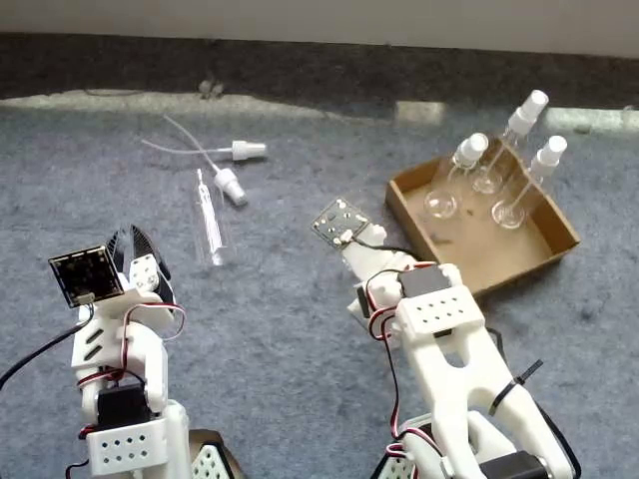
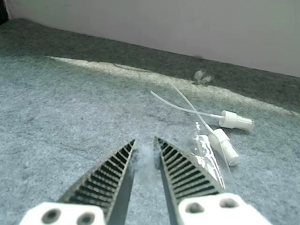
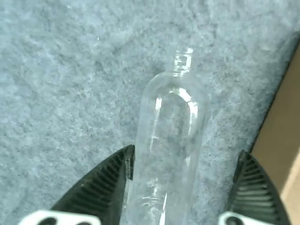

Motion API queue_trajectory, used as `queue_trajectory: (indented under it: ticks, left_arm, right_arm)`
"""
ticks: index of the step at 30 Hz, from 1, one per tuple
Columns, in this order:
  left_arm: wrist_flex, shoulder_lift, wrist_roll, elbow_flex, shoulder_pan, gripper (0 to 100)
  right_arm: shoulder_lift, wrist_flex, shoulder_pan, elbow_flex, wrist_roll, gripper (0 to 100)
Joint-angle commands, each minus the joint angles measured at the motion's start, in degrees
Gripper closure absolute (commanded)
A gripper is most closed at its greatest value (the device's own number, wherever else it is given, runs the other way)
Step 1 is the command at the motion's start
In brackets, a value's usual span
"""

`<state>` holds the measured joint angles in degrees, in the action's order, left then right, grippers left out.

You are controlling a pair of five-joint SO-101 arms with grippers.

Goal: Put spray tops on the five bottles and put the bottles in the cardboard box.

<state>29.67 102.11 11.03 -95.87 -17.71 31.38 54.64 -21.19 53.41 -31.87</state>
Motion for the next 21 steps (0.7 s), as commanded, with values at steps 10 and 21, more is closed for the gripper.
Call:
queue_trajectory:
  ticks: [10, 21]
  left_arm:
    - [-1.05, 0.75, -0.53, -0.92, 3.91, 100]
    - [-1.05, 0.75, -0.53, -1.27, 3.91, 100]
  right_arm:
    - [-1.89, 12.18, -4.35, -13.32, 0.0, 68.2]
    - [-22.64, 18.15, -5.49, -29.32, 3.6, 68.3]
